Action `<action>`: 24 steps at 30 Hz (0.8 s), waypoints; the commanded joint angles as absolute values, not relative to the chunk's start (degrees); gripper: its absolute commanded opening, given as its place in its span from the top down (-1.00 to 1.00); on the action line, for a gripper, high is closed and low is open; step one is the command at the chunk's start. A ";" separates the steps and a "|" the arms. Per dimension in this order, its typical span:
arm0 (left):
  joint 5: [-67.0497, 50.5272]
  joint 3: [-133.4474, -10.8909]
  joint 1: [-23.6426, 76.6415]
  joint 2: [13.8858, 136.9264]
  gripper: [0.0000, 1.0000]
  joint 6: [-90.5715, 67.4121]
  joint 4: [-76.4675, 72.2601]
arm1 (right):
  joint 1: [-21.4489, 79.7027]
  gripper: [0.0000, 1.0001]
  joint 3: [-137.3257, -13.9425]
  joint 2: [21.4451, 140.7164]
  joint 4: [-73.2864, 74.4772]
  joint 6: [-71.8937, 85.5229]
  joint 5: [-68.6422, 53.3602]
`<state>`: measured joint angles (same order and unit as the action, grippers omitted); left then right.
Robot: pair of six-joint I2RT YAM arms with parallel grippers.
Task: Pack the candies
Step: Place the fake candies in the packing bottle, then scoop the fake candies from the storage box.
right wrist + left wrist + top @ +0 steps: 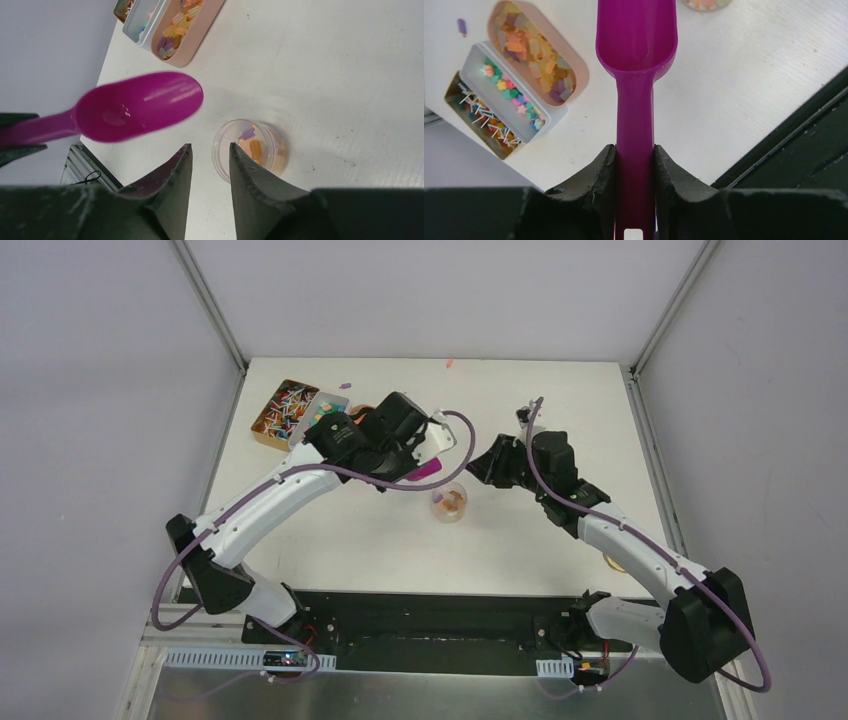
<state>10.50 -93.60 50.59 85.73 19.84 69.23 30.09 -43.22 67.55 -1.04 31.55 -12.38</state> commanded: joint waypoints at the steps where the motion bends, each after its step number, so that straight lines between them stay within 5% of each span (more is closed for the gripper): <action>1: 14.50 -93.40 47.53 80.24 1.00 18.13 63.28 | 29.84 0.24 -43.60 63.95 -0.27 29.51 -11.11; 13: 11.98 -88.08 31.67 76.13 1.00 13.80 59.96 | 29.80 -0.22 -43.89 59.36 3.88 28.52 -11.87; 24: 10.77 -91.80 22.70 86.63 1.00 13.30 70.18 | 29.80 -0.25 -44.89 57.55 7.49 26.22 -13.53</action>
